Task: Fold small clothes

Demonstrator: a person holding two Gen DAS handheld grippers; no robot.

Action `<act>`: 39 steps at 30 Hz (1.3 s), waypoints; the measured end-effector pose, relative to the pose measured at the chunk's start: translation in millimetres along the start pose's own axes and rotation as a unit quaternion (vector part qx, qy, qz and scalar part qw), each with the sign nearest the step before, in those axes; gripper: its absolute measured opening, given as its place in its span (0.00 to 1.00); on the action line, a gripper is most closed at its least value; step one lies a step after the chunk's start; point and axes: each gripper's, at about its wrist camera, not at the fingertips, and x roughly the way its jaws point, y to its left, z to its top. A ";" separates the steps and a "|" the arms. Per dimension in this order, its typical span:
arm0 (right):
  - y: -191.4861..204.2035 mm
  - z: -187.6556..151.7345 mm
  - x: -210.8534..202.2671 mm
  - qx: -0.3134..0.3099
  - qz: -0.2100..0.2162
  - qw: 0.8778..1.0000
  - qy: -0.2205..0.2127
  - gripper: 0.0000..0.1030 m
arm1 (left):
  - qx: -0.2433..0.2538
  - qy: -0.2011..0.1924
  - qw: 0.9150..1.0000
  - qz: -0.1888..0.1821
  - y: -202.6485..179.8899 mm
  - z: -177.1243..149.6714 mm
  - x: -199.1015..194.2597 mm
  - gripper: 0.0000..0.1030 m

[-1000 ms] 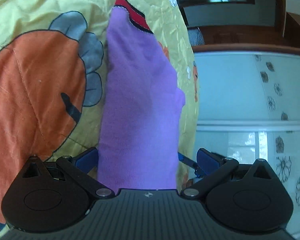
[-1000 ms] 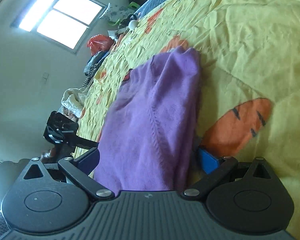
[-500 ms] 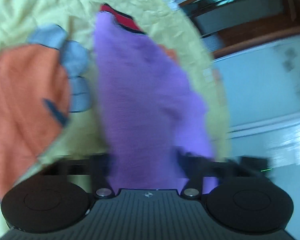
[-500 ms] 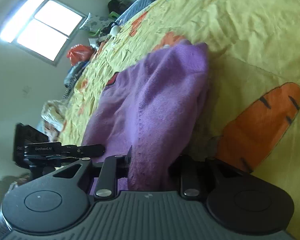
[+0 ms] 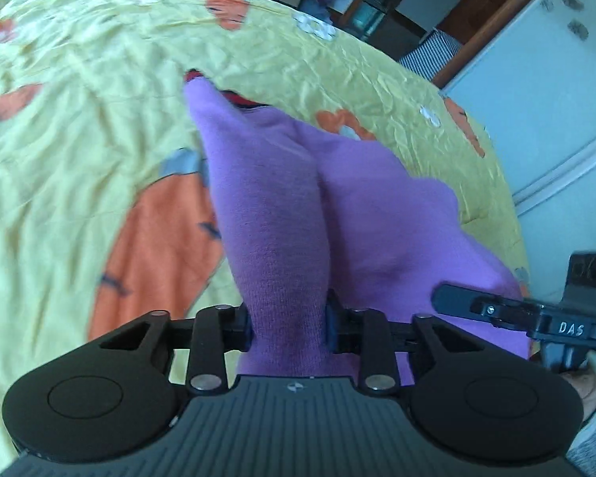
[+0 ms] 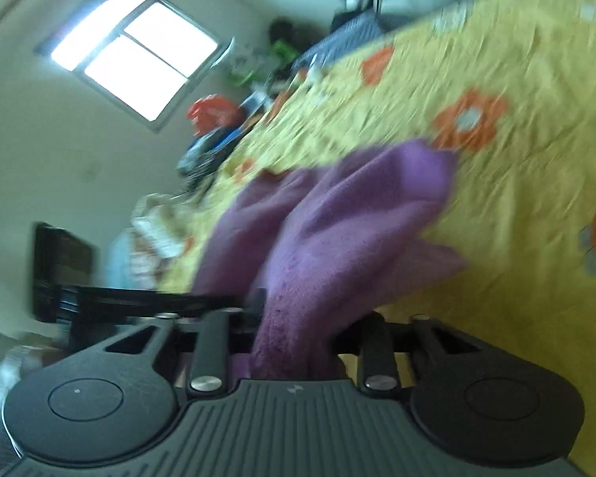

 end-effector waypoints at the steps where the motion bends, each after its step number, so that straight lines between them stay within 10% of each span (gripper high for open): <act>1: -8.5 -6.9 11.3 0.004 -0.019 1.000 0.021 1.00 | -0.013 0.004 1.000 0.007 9.6 -7.9 0.2 0.53; 3: -23.6 -21.0 13.2 0.006 -0.064 0.998 0.024 0.99 | -0.043 0.014 0.999 0.008 31.4 -31.5 6.4 0.66; 14: -28.1 -115.7 -45.4 -0.045 -0.035 0.998 0.016 0.97 | -0.113 -0.024 0.991 -0.074 57.3 -170.5 -3.0 0.99; 15: -23.1 -118.2 -43.6 -0.052 -0.035 0.998 0.019 0.87 | -0.119 -0.035 0.989 -0.075 55.6 -173.2 -2.9 0.98; 16: -19.4 -118.8 -39.5 -0.060 -0.040 0.997 0.026 0.39 | -0.126 -0.045 0.988 -0.072 53.3 -173.9 -0.9 0.98; 17: -17.2 -119.2 -33.5 -0.067 -0.063 0.995 0.040 0.08 | -0.132 -0.049 0.987 -0.072 50.9 -175.2 0.7 0.89; 19: -17.8 -117.2 -29.5 -0.080 -0.080 0.993 0.041 0.10 | -0.143 -0.036 0.986 -0.071 44.3 -179.9 6.9 0.37; 21: -11.4 -118.1 -33.6 -0.107 -0.085 0.990 0.040 0.14 | -0.112 -0.032 0.991 -0.059 36.4 -186.0 7.2 0.28; 23: -12.3 -113.0 -36.8 -0.114 -0.090 0.988 0.042 0.43 | -0.108 -0.032 0.992 -0.051 36.9 -179.9 0.4 0.43; 24: -18.7 -103.7 -37.2 -0.097 -0.087 0.990 0.046 0.80 | -0.120 -0.036 0.991 -0.052 42.4 -173.0 -3.3 0.81; 25: -25.2 -92.6 -38.0 -0.083 -0.068 0.994 0.034 0.95 | -0.134 -0.054 0.988 -0.052 50.1 -163.2 -8.2 0.99; 33: -90.6 3.9 20.4 0.046 0.040 0.998 0.034 0.90 | -0.157 -0.079 0.984 -0.033 87.0 -45.4 34.9 0.99; 35: -90.8 17.8 38.5 0.048 0.050 0.996 0.054 0.77 | -0.146 -0.095 0.984 -0.043 85.6 -16.6 47.8 1.00; 37: -89.6 24.6 58.5 0.041 0.029 0.995 0.085 0.17 | -0.144 -0.102 0.983 -0.060 86.6 11.1 63.3 1.00; 38: -88.2 26.1 66.0 0.030 0.023 0.995 0.091 0.17 | -0.148 -0.100 0.981 -0.073 88.1 21.6 70.1 0.97; 39: -85.3 27.5 67.8 0.015 0.025 0.996 0.087 0.16 | -0.150 -0.096 0.981 -0.080 87.7 31.7 75.1 0.71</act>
